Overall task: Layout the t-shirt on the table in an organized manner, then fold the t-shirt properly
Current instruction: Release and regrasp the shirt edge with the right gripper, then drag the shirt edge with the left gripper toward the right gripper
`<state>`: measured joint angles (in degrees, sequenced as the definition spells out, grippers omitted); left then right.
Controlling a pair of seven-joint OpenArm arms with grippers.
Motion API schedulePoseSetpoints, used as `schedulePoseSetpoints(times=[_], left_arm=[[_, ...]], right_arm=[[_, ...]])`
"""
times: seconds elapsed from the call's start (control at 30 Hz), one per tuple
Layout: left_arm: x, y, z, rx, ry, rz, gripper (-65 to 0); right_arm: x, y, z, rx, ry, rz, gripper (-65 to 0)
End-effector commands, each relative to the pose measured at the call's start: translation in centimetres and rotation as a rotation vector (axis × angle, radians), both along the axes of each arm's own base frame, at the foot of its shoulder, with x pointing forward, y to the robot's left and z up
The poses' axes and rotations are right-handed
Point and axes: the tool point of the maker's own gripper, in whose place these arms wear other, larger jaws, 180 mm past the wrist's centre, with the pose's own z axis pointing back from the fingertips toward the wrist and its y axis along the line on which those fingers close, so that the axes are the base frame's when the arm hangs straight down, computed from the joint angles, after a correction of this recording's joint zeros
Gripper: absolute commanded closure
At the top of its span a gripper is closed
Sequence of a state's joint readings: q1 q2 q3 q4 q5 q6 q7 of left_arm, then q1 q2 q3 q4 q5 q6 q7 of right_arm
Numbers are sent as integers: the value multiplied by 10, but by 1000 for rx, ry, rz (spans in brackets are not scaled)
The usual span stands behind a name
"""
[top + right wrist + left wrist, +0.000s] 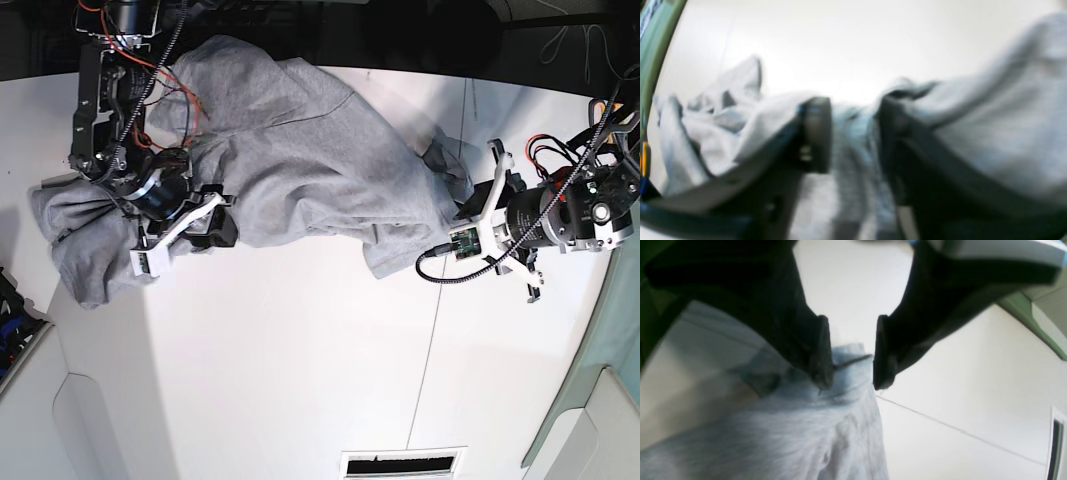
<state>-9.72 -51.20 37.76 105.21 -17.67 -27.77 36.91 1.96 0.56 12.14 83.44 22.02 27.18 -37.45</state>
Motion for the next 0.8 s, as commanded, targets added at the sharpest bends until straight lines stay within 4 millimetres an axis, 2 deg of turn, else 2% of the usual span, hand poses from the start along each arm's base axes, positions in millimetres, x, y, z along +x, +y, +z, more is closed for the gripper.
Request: schedulePoseSetpoints(times=[0.0,0.1,0.3,0.47,0.57,0.63,0.7,0.77], left_arm=[[18,1,11,-19,-50,26,-241],[41,-7,1,-60,-54,89,-242],[78,-27,-7,-135,-50,159,-242],[85,-51,-24,-182,11,153,-242],[87,-59,-40,-211,42,173,-242],[88,-58,-51,-210,62,195,-243],[92,-52,-62,-193,75,226,-271],[101,-42,-67,-182,61,270,-289]], right_arm=[[13,3,15,12,-55,-9,-175],[13,9,15,17,-53,-7,-175],[9,6,14,5,-27,-1,-176],[14,-10,25,-6,-58,-40,-176],[14,-23,23,-22,-53,-76,-181],[13,-33,19,-51,-39,-96,-239],[12,-38,17,-61,-23,-114,-307],[10,-37,14,-58,-11,-110,-321]])
